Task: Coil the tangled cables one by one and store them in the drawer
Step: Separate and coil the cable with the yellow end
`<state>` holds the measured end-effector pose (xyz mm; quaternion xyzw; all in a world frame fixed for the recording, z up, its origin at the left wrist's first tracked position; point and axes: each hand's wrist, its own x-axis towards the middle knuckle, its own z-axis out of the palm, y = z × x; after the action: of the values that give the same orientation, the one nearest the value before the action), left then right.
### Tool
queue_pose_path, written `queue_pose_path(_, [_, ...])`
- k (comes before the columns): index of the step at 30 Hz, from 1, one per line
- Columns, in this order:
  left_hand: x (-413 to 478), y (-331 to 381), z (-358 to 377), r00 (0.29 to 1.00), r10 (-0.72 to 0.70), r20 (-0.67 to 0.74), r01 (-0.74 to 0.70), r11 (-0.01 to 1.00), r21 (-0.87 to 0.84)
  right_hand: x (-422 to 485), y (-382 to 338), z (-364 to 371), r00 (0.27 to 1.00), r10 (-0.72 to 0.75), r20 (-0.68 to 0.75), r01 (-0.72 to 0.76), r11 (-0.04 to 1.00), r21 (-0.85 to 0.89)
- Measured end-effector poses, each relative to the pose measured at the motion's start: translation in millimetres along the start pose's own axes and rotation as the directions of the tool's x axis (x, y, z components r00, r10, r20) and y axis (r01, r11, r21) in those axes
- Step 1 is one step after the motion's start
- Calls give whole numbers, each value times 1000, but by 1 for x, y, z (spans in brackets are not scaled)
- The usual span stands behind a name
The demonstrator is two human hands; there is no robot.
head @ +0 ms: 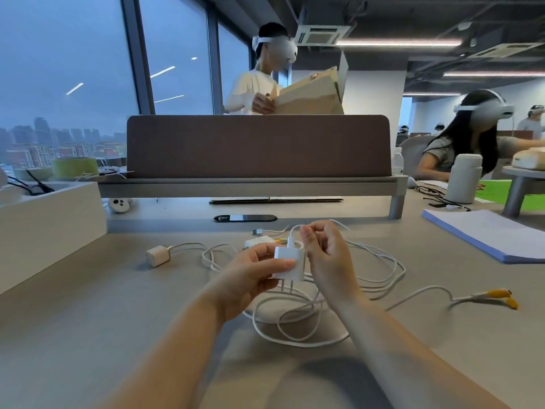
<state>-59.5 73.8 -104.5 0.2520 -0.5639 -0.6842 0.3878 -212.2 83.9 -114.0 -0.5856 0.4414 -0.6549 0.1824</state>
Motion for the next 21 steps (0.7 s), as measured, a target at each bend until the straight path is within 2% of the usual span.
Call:
queue_pose_path(8, [5,-3,-1,974,134,-182,-166,972,-169,-2,9,11,976,122,181,-131,991,36])
queue_pose_path(10, [7,-4,-6,958,142,-250,-200,954,-224,-5,7,13,958,139,252,-134,990,-38])
queue_pose_path(12, [10,-5,-9,937,153,-314,-231,945,-231,-8,7,15,945,129,300,-70,977,-201])
queue_pose_path(15, [16,-9,-13,896,173,-408,-257,953,-160,-10,10,18,929,86,360,56,929,-365])
queue_pose_path(21, [22,-15,-25,800,276,-533,-261,959,105,-14,8,18,895,23,445,234,826,-514])
